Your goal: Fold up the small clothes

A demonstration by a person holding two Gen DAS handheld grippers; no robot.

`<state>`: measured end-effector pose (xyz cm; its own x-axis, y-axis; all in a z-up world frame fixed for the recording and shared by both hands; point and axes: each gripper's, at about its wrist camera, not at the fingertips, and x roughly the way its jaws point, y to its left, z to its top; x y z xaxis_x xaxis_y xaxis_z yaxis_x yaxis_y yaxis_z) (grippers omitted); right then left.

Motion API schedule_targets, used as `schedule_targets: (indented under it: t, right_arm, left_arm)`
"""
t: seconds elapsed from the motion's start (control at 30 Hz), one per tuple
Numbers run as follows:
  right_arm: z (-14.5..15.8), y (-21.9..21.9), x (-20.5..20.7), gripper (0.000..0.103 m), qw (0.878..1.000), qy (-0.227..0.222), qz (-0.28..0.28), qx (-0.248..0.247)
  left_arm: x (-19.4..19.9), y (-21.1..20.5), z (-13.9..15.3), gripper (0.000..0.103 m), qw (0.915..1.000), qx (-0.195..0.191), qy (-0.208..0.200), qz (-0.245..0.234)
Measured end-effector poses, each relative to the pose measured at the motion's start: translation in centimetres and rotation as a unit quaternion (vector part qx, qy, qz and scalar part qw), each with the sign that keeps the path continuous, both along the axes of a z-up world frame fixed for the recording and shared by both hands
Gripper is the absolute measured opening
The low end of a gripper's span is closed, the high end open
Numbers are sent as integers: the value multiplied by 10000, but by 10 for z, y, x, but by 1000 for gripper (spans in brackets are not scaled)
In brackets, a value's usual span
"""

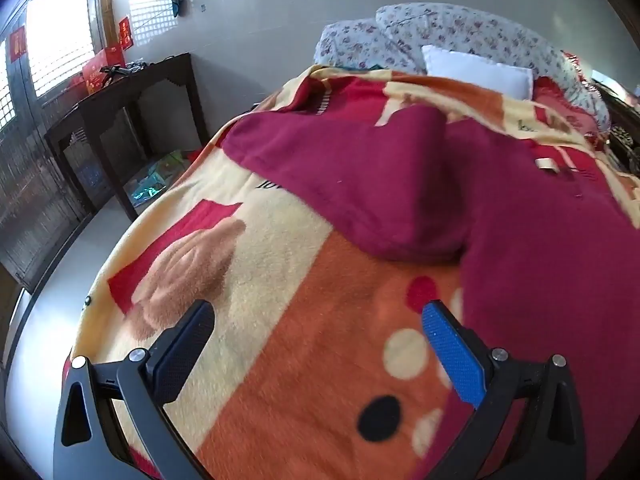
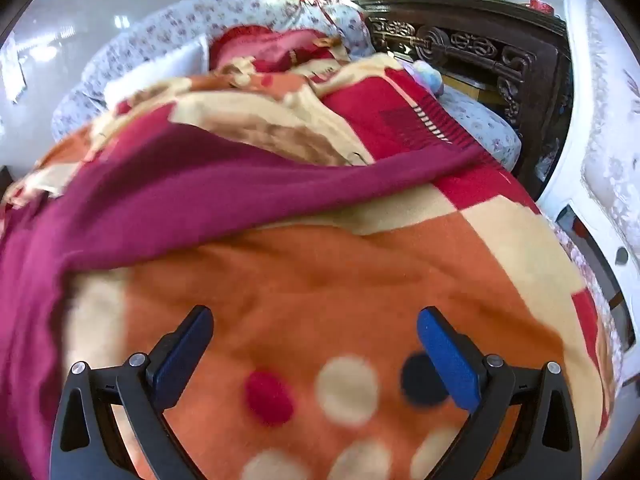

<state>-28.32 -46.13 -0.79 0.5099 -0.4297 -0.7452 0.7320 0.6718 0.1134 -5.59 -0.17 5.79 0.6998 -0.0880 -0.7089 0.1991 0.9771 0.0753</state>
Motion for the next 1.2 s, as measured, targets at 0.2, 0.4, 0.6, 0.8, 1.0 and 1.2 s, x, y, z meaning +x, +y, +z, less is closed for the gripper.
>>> schedule_targets:
  t: [0.2, 0.4, 0.6, 0.8, 1.0, 1.2]
  right_arm:
    - [47, 62, -8, 103, 9993, -131, 346, -105]
    - [104, 130, -4, 103, 9946, -353, 844, -499]
    - [148, 176, 3, 103, 9872, -497, 1468, -377]
    - [160, 207, 23, 103, 9798, -521, 1917, -250]
    - [155, 235, 48, 103, 9763, -711, 2024, -292]
    - [142, 251, 74, 103, 9777, -572, 1903, -675]
  left_arm:
    - [-30, -16, 22, 103, 9994, 19, -198, -271]
    - [-55, -29, 42, 103, 9977, -129, -349, -562]
    - [-71, -36, 59, 103, 9963, -217, -420, -718]
    - [-77, -40, 66, 103, 9957, -255, -444, -774]
    - [-78, -46, 66, 103, 9952, -257, -419, -840]
    - [-78, -51, 66, 103, 9948, -255, -409, -899]
